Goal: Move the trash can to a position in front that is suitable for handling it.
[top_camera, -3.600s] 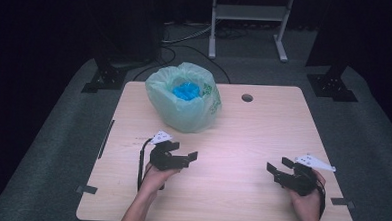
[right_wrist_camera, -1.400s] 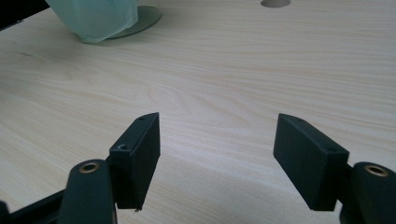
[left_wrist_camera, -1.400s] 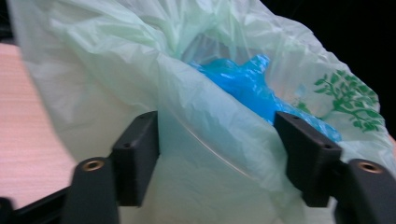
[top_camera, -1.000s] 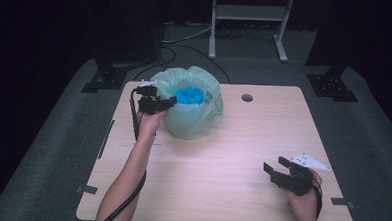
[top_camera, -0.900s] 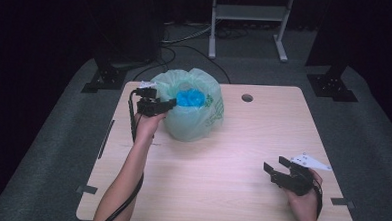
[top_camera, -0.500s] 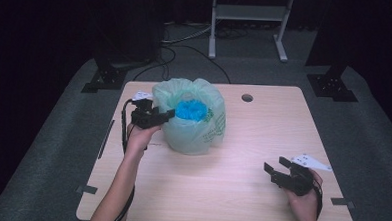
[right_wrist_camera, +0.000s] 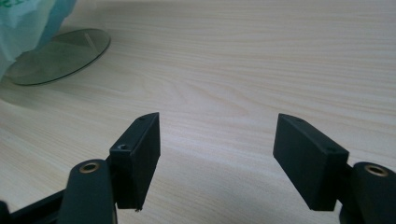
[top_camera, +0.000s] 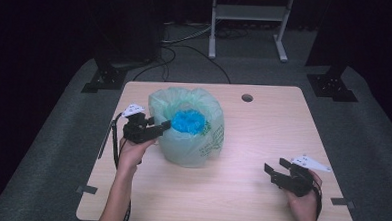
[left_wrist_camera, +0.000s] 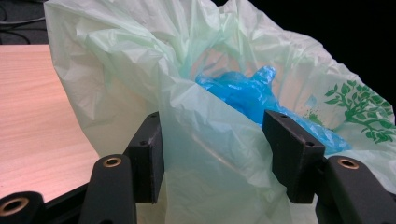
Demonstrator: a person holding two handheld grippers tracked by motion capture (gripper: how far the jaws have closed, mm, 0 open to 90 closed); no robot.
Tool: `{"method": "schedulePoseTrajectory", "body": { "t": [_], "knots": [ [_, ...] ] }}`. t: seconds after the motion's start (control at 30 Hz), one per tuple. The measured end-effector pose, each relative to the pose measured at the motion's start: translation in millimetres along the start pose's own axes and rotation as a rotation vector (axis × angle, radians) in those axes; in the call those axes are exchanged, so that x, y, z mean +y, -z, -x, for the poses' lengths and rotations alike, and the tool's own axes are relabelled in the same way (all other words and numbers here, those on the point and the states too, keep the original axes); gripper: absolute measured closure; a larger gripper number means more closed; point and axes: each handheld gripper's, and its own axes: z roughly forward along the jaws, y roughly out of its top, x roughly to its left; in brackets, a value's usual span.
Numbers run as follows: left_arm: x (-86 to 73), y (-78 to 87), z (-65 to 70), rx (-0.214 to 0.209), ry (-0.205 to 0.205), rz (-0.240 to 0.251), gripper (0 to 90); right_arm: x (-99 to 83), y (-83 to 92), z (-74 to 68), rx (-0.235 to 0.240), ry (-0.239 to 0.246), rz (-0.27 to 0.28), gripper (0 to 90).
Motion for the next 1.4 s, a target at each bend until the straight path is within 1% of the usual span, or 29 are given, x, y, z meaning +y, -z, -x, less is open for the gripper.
{"method": "schedulePoseTrajectory", "body": {
  "t": [0.03, 0.07, 0.1, 0.13, 0.17, 0.23, 0.3, 0.33, 0.43, 0.67, 0.73, 0.77, 0.8, 0.83, 0.87, 0.9, 0.93, 1.0, 1.03, 1.07, 1.1, 1.13, 1.17, 1.23, 1.3, 1.33, 1.37, 1.4],
  "knots": [
    [0.0, 0.0, 0.0, 0.000, 0.000, 0.000, 42.2, -0.6, -0.5, 0.6, -0.002, -0.002, -0.003, 31.2],
    [-0.4, 2.0, 2.2, -0.002, -0.014, -0.011, 42.3, -1.2, -0.9, 1.2, -0.002, -0.002, -0.006, 31.3],
    [-0.4, 2.0, 2.2, -0.002, -0.014, -0.011, 42.3, -1.6, -1.5, 1.4, -0.003, -0.006, -0.007, 31.3],
    [-1.6, 4.9, 5.5, 0.001, -0.025, -0.015, 42.3, -1.8, -1.9, 1.6, -0.005, -0.004, -0.007, 31.3],
    [-1.6, 4.9, 5.5, 0.001, -0.025, -0.015, 42.5, -2.0, -2.2, 1.5, -0.005, -0.005, -0.009, 31.2],
    [-6.2, 9.9, 6.9, -0.021, -0.007, -0.012, 42.4, -2.2, -2.9, 1.6, -0.004, -0.008, -0.010, 31.2],
    [-7.3, 11.6, 7.5, -0.024, -0.003, -0.013, 42.8, -2.6, -4.0, 1.9, -0.006, -0.007, -0.015, 31.2],
    [-8.7, 15.3, 9.3, -0.027, -0.010, -0.021, 42.8, -2.9, -4.3, 2.0, -0.005, -0.006, -0.016, 31.3],
    [-10.2, 18.7, 10.8, -0.027, -0.015, -0.025, 42.9, -3.2, -3.7, 1.9, -0.005, -0.006, -0.014, 31.3],
    [-10.4, 19.8, 10.9, -0.043, -0.027, -0.034, 42.3, -3.7, -3.2, 1.4, 0.003, -0.008, -0.009, 31.5],
    [-10.6, 18.8, 10.8, -0.041, -0.029, -0.032, 39.6, -3.9, -3.6, 1.5, 0.002, -0.007, -0.010, 31.4],
    [-11.2, 15.9, 10.8, -0.027, -0.031, -0.025, 38.3, -4.1, -4.1, 1.4, 0.004, -0.009, -0.012, 31.5],
    [-11.2, 15.9, 10.8, -0.027, -0.031, -0.025, 37.8, -4.1, -4.1, 1.4, 0.004, -0.009, -0.012, 31.5],
    [-11.9, 12.5, 11.9, -0.012, -0.026, -0.022, 37.8, -4.1, -4.4, 1.0, 0.005, -0.012, -0.012, 31.5],
    [-11.9, 12.5, 11.9, -0.012, -0.026, -0.022, 37.9, -4.1, -4.4, 1.0, 0.005, -0.012, -0.012, 31.5],
    [-12.3, 10.1, 14.4, 0.014, -0.033, -0.021, 38.7, -4.2, -4.6, 0.8, 0.006, -0.018, -0.010, 31.9],
    [-12.3, 10.1, 14.4, 0.014, -0.033, -0.021, 40.2, -4.2, -4.6, 0.8, 0.006, -0.018, -0.010, 31.9],
    [-13.1, 8.5, 18.0, 0.047, -0.047, -0.014, 42.8, -4.3, -4.4, 0.4, 0.007, -0.023, -0.006, 31.9],
    [-13.1, 8.5, 18.0, 0.047, -0.047, -0.014, 45.2, -4.3, -4.4, 0.4, 0.007, -0.023, -0.006, 31.9],
    [-13.5, 9.0, 19.4, 0.073, -0.069, -0.010, 47.2, -4.4, -3.3, -0.1, 0.009, -0.029, -0.001, 32.3],
    [-13.5, 9.5, 19.9, 0.082, -0.074, -0.003, 48.9, -4.5, -2.9, -0.4, 0.010, -0.028, 0.000, 32.3],
    [-13.5, 9.5, 19.9, 0.082, -0.074, -0.003, 51.2, -4.5, -2.9, -0.4, 0.010, -0.028, 0.000, 32.3],
    [-13.3, 10.1, 20.2, 0.091, -0.082, 0.002, 51.2, -4.5, -2.8, -0.6, 0.009, -0.026, 0.001, 32.4],
    [-12.8, 10.9, 20.5, 0.107, -0.095, 0.013, 56.5, -5.0, -4.2, 0.1, 0.011, -0.025, -0.004, 32.4],
    [-12.7, 10.5, 20.9, 0.128, -0.111, 0.021, 58.1, -5.4, -5.1, 0.0, 0.013, -0.028, -0.006, 32.4],
    [-12.8, 10.3, 21.0, 0.139, -0.123, 0.023, 60.3, -6.1, -6.6, -0.2, 0.014, -0.026, -0.013, 32.4],
    [-12.8, 10.2, 21.4, 0.149, -0.131, 0.027, 60.3, -6.1, -6.6, -0.2, 0.014, -0.026, -0.013, 32.4],
    [-13.0, 10.1, 22.0, 0.165, -0.138, 0.032, 61.5, -6.4, -7.5, -1.0, 0.014, -0.023, -0.017, 32.4]
  ]
}}
